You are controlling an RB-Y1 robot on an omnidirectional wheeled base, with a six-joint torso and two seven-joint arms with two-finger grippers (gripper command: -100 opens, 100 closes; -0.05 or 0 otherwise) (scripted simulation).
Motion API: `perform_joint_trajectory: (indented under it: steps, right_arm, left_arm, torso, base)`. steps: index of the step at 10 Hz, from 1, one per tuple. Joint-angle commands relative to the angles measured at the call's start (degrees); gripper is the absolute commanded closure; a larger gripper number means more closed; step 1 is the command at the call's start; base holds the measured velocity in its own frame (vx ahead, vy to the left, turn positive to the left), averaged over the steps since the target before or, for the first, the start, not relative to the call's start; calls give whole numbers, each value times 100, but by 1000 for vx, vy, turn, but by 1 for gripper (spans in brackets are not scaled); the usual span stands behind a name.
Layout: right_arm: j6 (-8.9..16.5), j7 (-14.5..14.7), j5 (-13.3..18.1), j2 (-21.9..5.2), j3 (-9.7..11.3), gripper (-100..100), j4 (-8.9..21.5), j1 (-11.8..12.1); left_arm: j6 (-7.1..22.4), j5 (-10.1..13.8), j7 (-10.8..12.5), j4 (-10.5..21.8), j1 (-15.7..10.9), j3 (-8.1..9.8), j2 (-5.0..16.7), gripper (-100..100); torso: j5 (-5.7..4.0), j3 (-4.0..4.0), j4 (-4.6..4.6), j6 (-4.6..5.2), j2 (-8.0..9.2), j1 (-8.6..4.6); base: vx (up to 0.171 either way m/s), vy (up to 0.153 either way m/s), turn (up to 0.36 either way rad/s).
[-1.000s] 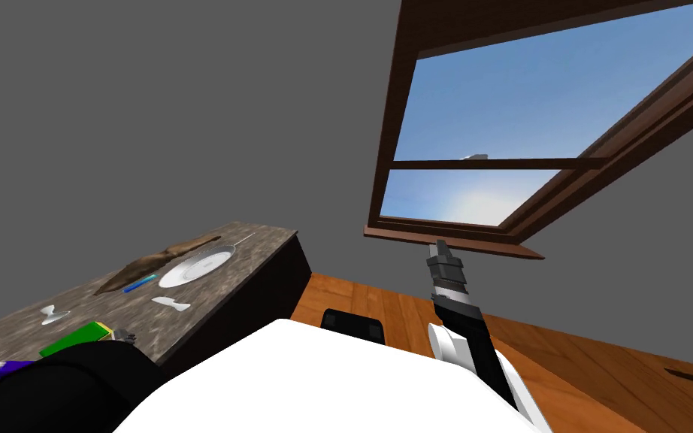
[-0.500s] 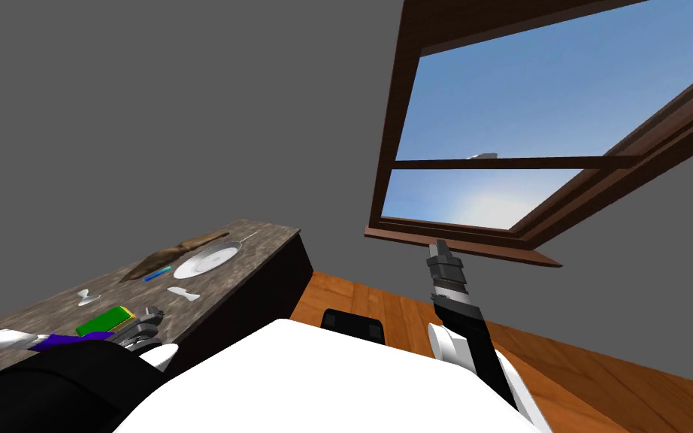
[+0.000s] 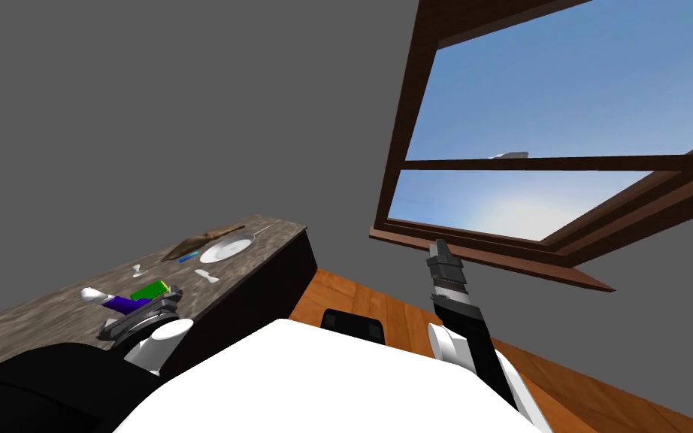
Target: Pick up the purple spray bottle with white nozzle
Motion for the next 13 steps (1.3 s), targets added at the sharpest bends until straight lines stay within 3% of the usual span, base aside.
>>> perform_joint_trajectory:
  steps: [1, 2, 3, 4, 5, 6, 7, 8, 9, 10, 11, 12, 13]
  right_arm:
    - [0, 0, 0, 0, 0, 0, 0, 0]
    - [0, 0, 0, 0, 0, 0, 0, -1]
    - [0, 0, 0, 0, -1, 0, 0, 1]
    - [0, 0, 0, 0, 0, 0, 0, 0]
    - [0, 0, 0, 0, 0, 0, 0, -1]
    - [0, 0, 0, 0, -1, 0, 0, 1]
    - [0, 0, 0, 0, 0, 0, 0, 0]
    - [0, 0, 0, 0, 0, 0, 0, -1]
    - [0, 0, 0, 0, -1, 0, 0, 1]
    - [0, 0, 0, 0, 0, 0, 0, -1]
    - [0, 0, 0, 0, 0, 0, 0, -1]
    - [0, 0, 0, -1, 0, 0, 0, -1]
    - [0, 0, 0, -1, 0, 0, 0, -1]
  left_arm:
    - [12, -143, 75, 275, -222, -16, 75, -100]
    - [222, -365, 263, 424, -431, 67, 325, -100]
    - [222, -552, 263, 678, -632, 67, 383, -100]
    - [222, -552, 263, 740, -722, 67, 383, -100]
    - [433, -824, 452, 988, -914, 149, 663, -100]
    - [433, -961, 452, 1203, -1119, 149, 691, -100]
    - [433, -961, 452, 1205, -1223, 149, 691, -100]
    - [644, -1213, 640, 1418, -1425, 232, 938, -100]
    - [644, -1371, 640, 1667, -1577, 232, 999, -100]
    - [644, -1371, 640, 1670, -1724, 232, 999, -100]
    - [601, -1348, 701, 1670, -1604, 179, 1007, -100]
    - [598, -1355, 715, 1687, -1622, 172, 1016, 100]
    - [598, -1354, 714, 1685, -1620, 173, 1015, 100]
  torso:
    - [0, 0, 0, 0, 0, 0]
    - [2, 0, 0, 3, 0, 9]
    - [2, 1, 0, -6, 2, 8]
    - [2, 3, 1, 1, 5, 5]
    - [2, 2, 1, 3, 3, 10]
    - [1, 0, 0, -5, 0, 6]
    - [2, 0, 0, -1, 0, 2]
    - [2, 0, 0, 4, 0, 9]
    - [1, 2, 0, -7, 3, 6]
    - [1, 2, 0, 1, 4, 2]
    - [2, 1, 0, 5, 1, 9]
    - [4, 1, 0, 1, 2, 16]
    - [5, 1, 0, 1, 2, 20]
  base:
    - [1, -30, 3]
    - [-4, -40, 292]
    - [-12, -52, 172]
    - [-7, -29, -28]
    - [4, -46, 229]
    - [4, -55, 203]
    - [-3, -32, 23]
    - [-7, -46, 281]
    - [-7, -58, 178]
    - [-7, -32, -13]
    - [-2, -8, -14]
    - [0, 0, 0]
    - [0, 0, 0]
